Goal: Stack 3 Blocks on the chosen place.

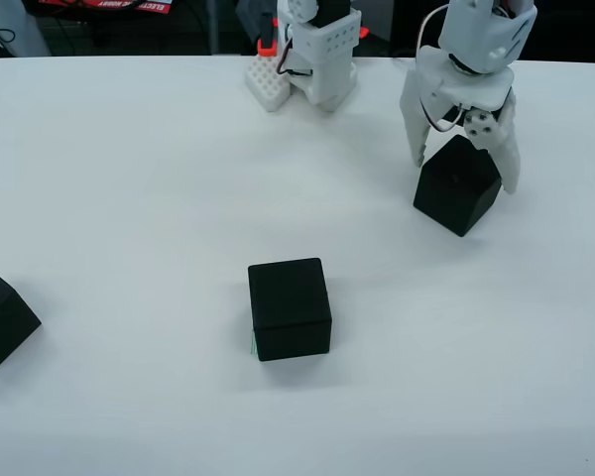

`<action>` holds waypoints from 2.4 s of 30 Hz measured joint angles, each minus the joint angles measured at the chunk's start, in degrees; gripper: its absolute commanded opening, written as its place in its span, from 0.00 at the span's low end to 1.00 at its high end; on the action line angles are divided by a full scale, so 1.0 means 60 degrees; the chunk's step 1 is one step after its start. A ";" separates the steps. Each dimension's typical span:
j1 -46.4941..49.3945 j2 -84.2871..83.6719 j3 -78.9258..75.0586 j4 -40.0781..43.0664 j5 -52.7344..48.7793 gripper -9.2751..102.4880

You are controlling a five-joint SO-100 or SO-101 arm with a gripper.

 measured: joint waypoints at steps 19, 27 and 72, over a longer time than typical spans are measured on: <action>0.0000 -0.0674 -0.0146 -0.0674 0.0000 0.35; 0.0000 -0.0659 -0.0249 -0.0747 0.0029 0.30; 0.4043 0.1494 -0.3208 0.1025 0.0205 0.29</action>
